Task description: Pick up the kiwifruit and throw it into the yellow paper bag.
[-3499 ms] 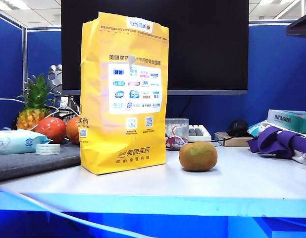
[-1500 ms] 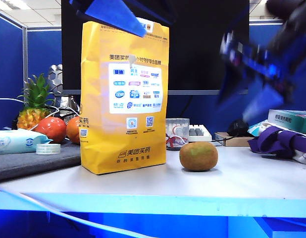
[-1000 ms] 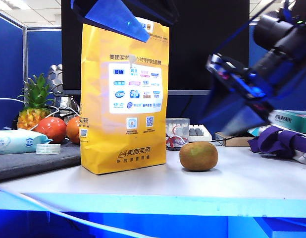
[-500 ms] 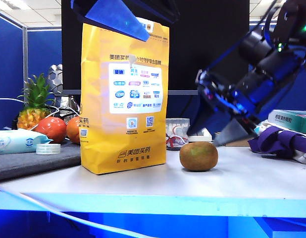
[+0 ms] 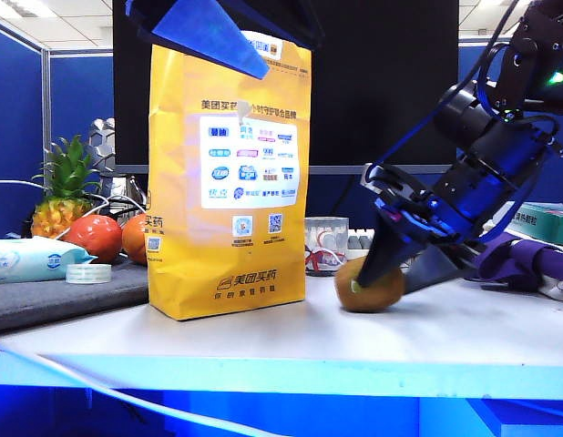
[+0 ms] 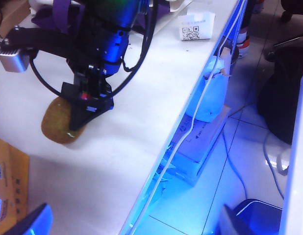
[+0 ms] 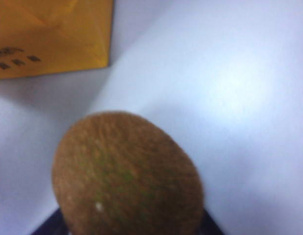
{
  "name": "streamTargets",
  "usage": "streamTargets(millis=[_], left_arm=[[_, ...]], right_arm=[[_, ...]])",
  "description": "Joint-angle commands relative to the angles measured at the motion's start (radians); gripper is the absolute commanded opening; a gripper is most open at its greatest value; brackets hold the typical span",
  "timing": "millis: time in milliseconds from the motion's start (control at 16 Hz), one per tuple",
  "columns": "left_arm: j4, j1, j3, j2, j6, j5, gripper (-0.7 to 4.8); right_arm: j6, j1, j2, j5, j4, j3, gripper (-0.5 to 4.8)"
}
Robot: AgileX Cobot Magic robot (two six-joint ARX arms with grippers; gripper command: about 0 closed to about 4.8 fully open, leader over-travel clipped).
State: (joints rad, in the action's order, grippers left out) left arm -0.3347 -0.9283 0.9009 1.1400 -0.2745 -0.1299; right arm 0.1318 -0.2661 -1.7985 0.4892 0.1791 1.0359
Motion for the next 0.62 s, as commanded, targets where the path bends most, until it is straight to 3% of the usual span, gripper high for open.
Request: streamTargets(millis=[62, 250, 500, 625], left_arm=[[0.006, 0.005, 0.003, -0.003, 0.006, 0.004, 4.79], [0.007, 0.005, 0.003, -0.003, 0.021, 0.062, 4.79], [0.007, 0.005, 0.022, -0.037, 0.020, 0.335, 4.79], [0.010, 0.003, 0.042, -0.089, 0.020, 0.416, 4.79]], right_arm=[[-0.001, -0.001, 0.004, -0.001, -0.027, 0.005, 1.78], [-0.001, 0.002, 0.005, -0.001, -0.003, 0.027, 1.70], [0.000, 0.006, 0.022, -0.002, 0.179, 0.222, 1.71], [0.013, 0.010, 0.042, -0.003, 0.240, 0.310, 1.71]])
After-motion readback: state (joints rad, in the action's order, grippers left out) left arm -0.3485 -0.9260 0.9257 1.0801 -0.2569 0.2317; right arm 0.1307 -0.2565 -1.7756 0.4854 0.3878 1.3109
